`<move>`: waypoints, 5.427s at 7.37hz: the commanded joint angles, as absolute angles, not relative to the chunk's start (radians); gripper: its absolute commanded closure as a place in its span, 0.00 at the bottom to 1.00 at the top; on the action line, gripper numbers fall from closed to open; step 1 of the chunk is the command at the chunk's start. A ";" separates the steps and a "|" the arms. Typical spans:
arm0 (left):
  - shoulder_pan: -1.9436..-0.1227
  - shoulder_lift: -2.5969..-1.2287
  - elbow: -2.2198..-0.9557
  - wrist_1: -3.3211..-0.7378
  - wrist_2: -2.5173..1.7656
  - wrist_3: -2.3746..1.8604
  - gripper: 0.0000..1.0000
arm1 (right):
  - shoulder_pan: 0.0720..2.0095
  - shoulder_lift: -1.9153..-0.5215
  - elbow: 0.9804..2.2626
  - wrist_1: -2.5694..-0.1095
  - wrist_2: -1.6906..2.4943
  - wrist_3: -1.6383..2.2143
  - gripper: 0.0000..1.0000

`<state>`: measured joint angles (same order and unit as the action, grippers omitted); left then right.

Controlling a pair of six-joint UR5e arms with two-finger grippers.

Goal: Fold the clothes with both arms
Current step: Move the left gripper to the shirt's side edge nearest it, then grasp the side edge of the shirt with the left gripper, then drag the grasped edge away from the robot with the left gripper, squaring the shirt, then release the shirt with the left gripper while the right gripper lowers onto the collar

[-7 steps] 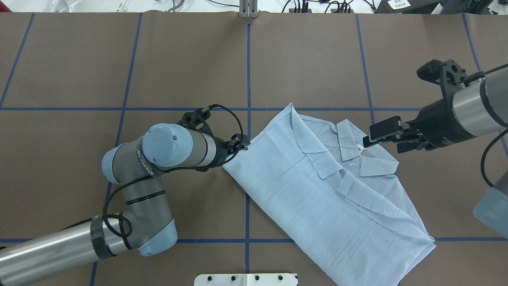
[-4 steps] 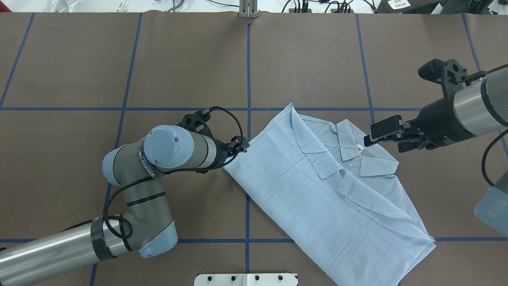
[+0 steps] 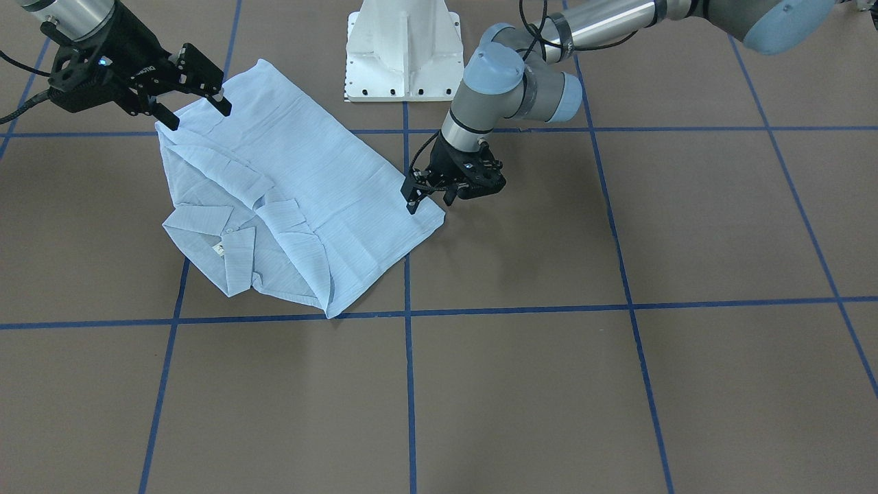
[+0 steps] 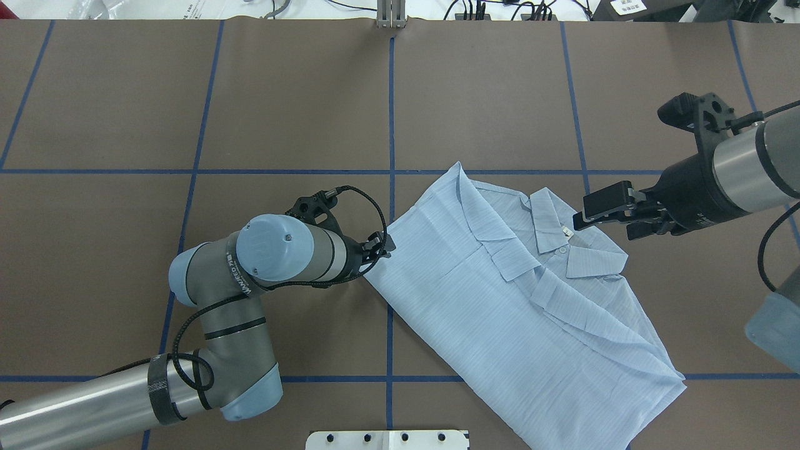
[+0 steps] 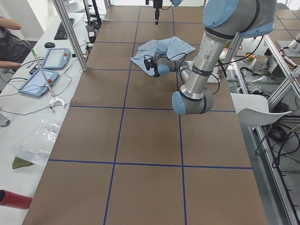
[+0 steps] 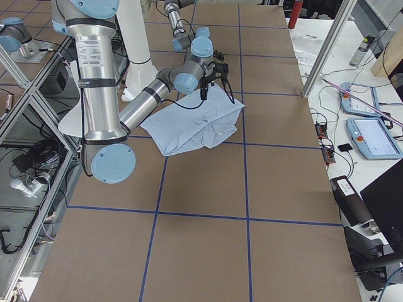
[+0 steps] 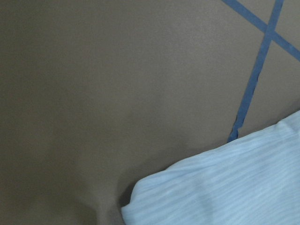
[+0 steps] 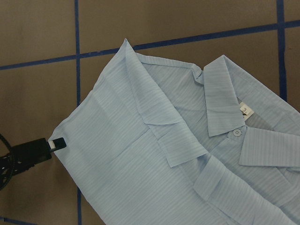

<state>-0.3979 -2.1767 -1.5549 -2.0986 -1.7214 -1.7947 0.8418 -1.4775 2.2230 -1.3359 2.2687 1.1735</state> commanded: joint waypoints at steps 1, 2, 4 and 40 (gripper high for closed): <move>-0.397 -2.177 -1.557 -2.098 -1.723 -1.795 0.27 | 0.845 -1.477 2.223 -1.336 2.270 1.173 0.00; -0.397 -2.177 -1.557 -2.098 -1.723 -1.795 0.33 | 0.845 -1.479 2.221 -1.336 2.270 1.173 0.00; -0.396 -2.178 -1.557 -2.098 -1.723 -1.795 0.38 | 0.847 -1.482 2.220 -1.335 2.270 1.173 0.00; -0.776 -2.119 -1.567 -2.164 -1.774 -1.364 0.01 | 0.550 -1.260 2.059 -1.451 1.842 1.152 0.00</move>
